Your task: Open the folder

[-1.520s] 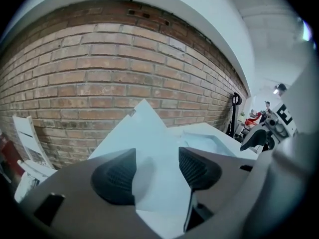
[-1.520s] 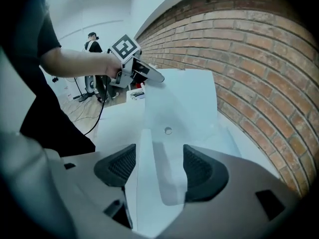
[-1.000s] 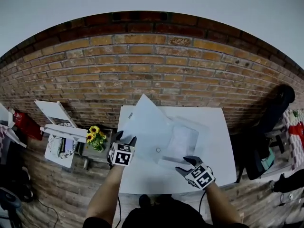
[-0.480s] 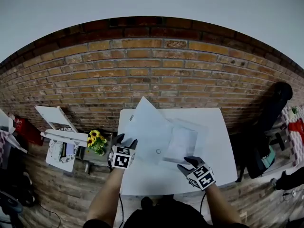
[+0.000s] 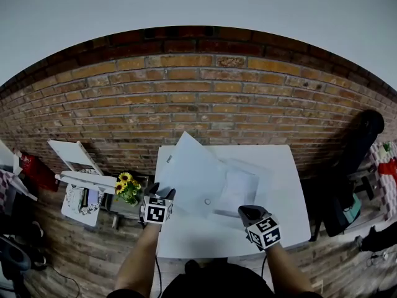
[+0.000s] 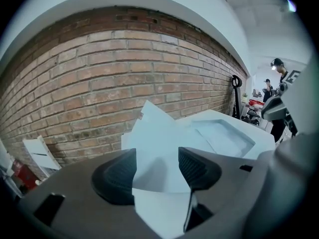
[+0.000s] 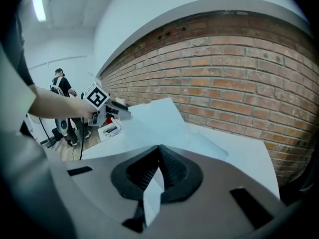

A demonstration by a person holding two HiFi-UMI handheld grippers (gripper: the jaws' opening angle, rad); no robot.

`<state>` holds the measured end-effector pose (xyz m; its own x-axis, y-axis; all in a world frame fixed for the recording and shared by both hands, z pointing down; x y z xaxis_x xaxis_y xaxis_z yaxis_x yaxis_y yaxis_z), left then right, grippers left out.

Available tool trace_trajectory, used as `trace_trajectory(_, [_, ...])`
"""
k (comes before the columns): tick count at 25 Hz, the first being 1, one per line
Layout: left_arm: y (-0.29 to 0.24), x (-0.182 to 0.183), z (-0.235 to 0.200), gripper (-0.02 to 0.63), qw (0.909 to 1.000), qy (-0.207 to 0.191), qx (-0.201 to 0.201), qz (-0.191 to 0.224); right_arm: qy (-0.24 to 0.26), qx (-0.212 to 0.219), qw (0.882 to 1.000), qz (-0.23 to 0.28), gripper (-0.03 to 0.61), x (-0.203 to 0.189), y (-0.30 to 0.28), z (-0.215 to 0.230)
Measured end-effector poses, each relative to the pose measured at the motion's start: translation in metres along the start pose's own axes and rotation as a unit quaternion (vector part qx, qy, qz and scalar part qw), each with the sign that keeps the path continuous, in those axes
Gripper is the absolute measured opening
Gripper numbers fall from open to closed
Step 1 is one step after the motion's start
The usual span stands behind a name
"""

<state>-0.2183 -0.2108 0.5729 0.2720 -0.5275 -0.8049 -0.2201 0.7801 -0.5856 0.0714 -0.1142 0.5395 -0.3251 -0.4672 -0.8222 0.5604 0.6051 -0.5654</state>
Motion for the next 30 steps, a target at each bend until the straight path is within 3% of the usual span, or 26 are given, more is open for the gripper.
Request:
trace_trajectory(6, [-0.001,-0.019,-0.008,0.273,0.9988,0.047,0.004,0.007,-0.031,-0.035,0.999,0.012,0.015,-0.010,0.007,0.021])
trace_trajectory(15, [0.005,-0.011,0.005,0.256,0.9964,0.074,-0.009,0.041,-0.079,-0.083,0.992,0.056,0.015,-0.006,0.028,0.035])
trace_trajectory(20, [0.016,0.006,0.015,0.247,0.9941,0.079,-0.033,0.066,-0.088,-0.100,0.988,0.080,0.015,0.006,0.038,0.023])
trace_trajectory(30, [0.039,0.033,0.042,0.233,0.9922,0.068,-0.035,0.098,-0.068,-0.095,0.986,0.122,0.015,0.020,0.074,0.020])
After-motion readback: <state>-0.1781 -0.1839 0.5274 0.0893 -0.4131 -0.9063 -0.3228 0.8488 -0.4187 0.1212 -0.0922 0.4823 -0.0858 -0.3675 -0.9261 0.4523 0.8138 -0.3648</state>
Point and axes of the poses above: the fingertips, and each gripper's own axes: y backward along the fingers, z to its right, x out of its top, the point moved 2 cm from there along y, backward along the fingers, and after that the axes turned 3 degrees about x, right-handed, at the moved point
